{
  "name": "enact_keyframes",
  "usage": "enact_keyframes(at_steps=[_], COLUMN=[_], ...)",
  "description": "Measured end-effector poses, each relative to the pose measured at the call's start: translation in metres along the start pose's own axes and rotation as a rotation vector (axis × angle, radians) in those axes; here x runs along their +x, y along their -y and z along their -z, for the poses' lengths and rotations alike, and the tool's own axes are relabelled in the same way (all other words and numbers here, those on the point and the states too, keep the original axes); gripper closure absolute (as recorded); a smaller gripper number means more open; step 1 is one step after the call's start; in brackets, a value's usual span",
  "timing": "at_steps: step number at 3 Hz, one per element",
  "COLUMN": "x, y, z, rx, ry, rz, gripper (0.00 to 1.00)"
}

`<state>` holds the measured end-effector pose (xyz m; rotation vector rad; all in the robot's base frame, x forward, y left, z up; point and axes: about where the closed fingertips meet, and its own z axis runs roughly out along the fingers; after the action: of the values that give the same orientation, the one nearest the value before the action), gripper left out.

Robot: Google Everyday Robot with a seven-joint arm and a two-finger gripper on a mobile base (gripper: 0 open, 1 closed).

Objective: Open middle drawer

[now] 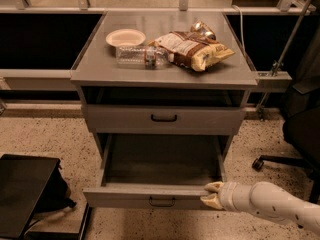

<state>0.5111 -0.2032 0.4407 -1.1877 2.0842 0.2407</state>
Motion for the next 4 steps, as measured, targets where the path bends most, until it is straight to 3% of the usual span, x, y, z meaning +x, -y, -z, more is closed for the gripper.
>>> enact_keyframes(at_steps=[3, 4], x=[0.012, 0.012], y=[-0.025, -0.025], z=[0.012, 0.012], rx=[-0.008, -0.008], ry=[0.019, 0.019], rz=[-0.016, -0.016], gripper=[1.0, 0.81])
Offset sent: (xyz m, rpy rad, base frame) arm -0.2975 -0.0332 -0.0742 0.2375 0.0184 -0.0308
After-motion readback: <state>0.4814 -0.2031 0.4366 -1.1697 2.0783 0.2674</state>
